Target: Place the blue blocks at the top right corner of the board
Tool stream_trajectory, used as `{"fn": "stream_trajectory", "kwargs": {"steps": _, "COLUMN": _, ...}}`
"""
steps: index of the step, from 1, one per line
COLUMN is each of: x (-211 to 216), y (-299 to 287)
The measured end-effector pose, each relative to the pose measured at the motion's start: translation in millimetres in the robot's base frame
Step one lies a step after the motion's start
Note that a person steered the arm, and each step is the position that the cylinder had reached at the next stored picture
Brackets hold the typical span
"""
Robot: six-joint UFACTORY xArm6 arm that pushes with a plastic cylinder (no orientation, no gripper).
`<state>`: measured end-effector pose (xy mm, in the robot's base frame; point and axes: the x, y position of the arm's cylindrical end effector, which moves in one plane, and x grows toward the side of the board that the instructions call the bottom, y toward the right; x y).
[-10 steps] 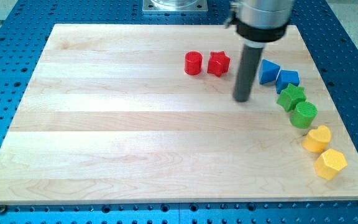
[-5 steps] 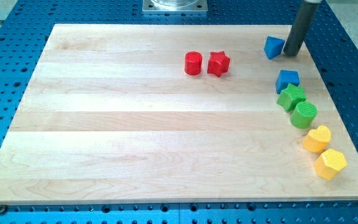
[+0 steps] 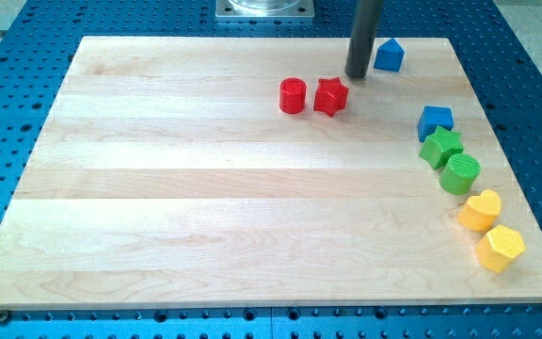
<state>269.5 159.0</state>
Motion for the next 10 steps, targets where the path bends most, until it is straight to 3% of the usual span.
{"fn": "stream_trajectory", "kwargs": {"steps": 1, "x": -15.0, "y": 51.0}}
{"fn": "stream_trajectory", "kwargs": {"steps": 2, "x": 5.1, "y": 41.2}}
{"fn": "stream_trajectory", "kwargs": {"steps": 3, "x": 53.4, "y": 114.5}}
{"fn": "stream_trajectory", "kwargs": {"steps": 4, "x": 115.6, "y": 96.8}}
{"fn": "stream_trajectory", "kwargs": {"steps": 5, "x": 131.3, "y": 11.0}}
{"fn": "stream_trajectory", "kwargs": {"steps": 6, "x": 157.3, "y": 6.9}}
{"fn": "stream_trajectory", "kwargs": {"steps": 7, "x": 193.1, "y": -55.0}}
{"fn": "stream_trajectory", "kwargs": {"steps": 8, "x": 174.1, "y": -75.8}}
{"fn": "stream_trajectory", "kwargs": {"steps": 9, "x": 127.0, "y": -6.4}}
{"fn": "stream_trajectory", "kwargs": {"steps": 10, "x": 61.0, "y": 17.3}}
